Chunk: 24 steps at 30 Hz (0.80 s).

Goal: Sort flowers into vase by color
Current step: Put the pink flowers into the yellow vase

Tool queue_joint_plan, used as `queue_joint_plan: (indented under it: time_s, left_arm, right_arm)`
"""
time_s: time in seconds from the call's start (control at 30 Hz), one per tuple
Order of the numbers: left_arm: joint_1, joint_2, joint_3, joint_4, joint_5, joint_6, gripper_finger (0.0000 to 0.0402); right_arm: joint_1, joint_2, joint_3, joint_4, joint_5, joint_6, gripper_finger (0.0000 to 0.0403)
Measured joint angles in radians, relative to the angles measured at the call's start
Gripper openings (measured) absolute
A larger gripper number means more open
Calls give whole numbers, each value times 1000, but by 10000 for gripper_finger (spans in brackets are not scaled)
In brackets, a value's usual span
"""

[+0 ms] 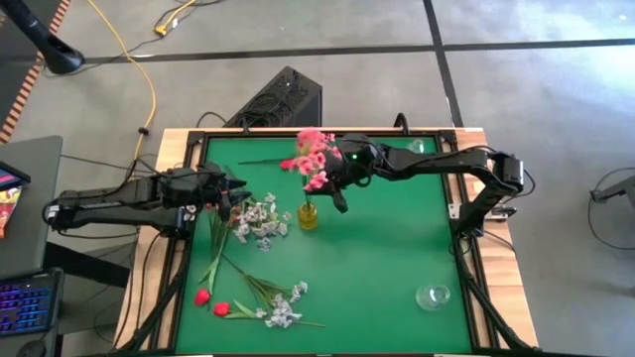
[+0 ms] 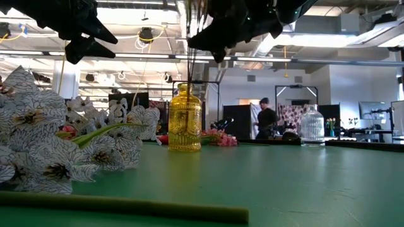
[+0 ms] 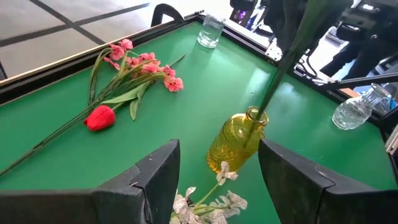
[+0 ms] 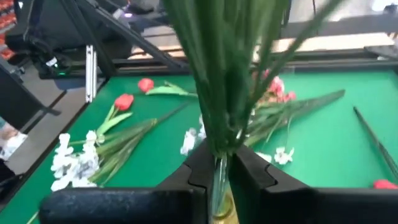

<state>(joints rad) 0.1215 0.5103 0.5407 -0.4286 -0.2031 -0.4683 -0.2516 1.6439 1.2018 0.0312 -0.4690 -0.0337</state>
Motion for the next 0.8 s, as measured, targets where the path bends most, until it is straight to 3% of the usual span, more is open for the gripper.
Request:
queue_joint_plan:
  time_s: [0.47,0.8]
  left_arm:
    - [0,0,0,-3,-3,3,206]
    - [0,0,0,-6,-7,3,206]
  right_arm:
    - [0,-83,2,-159,0,7,246]
    - [0,-189,2,-424,15,7,266]
